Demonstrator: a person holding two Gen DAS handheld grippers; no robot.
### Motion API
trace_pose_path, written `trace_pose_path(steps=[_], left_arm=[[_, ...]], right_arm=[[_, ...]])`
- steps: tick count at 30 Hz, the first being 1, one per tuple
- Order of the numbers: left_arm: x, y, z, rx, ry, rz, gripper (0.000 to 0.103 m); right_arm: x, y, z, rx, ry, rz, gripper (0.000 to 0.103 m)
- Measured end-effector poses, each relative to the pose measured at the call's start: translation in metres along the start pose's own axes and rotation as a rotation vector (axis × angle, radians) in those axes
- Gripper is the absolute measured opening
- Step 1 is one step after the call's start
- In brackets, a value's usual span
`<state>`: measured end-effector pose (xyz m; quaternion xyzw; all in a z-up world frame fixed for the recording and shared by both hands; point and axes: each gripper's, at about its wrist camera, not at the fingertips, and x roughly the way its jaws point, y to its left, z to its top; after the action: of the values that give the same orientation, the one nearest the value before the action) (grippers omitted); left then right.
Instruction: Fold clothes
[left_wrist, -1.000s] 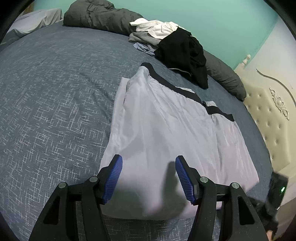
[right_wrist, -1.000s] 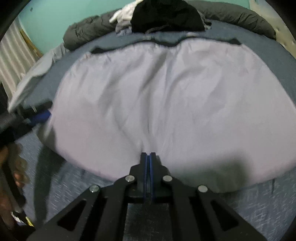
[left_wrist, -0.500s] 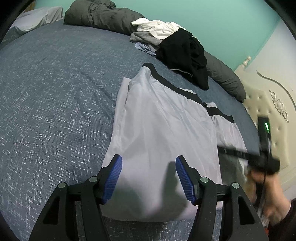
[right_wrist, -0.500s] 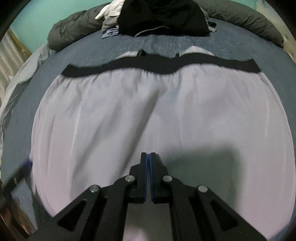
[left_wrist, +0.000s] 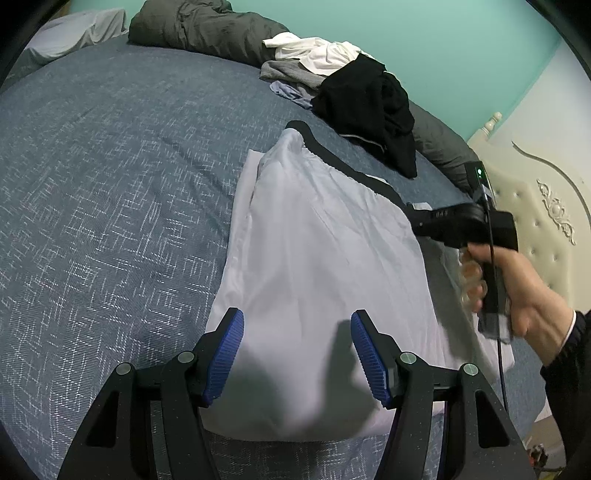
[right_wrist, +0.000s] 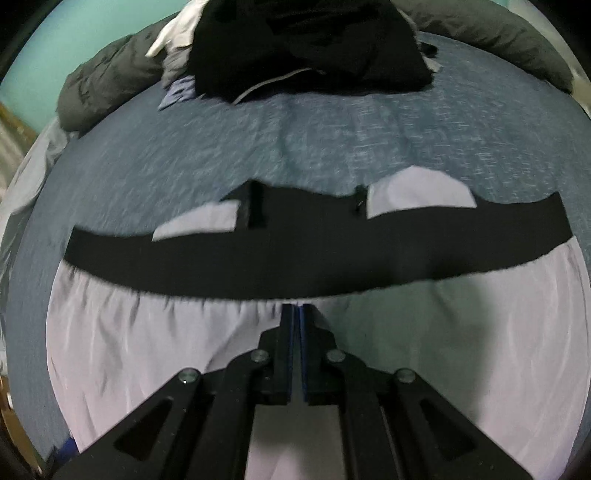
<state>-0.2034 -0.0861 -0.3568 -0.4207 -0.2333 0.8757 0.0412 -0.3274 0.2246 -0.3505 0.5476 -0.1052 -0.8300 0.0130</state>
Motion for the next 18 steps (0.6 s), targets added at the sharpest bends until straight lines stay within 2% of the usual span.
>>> trace_pose_path(steps=[5,10,13,15,18], left_arm=[[0.001,0.0,0.001,-0.003,0.001,0.002,0.064],[0.001,0.002,0.0,-0.01,0.0,0.001,0.064],[-0.001,0.002,0.0,-0.005,-0.005,0.007,0.064],[-0.006,0.004,0.001,-0.011,-0.021,0.014,0.064],[-0.014,0.009,0.003,-0.031,-0.044,0.031,0.068]], right_arm=[[0.011,0.009,0.013,-0.064,-0.004,-0.026,0.003],[0.022,0.005,0.026,-0.066,0.015,-0.017,0.003],[0.014,0.003,0.03,-0.053,-0.01,-0.014,0.003],[-0.003,0.003,0.026,-0.055,-0.068,0.001,0.003],[-0.036,-0.001,0.006,-0.055,-0.131,0.07,0.003]])
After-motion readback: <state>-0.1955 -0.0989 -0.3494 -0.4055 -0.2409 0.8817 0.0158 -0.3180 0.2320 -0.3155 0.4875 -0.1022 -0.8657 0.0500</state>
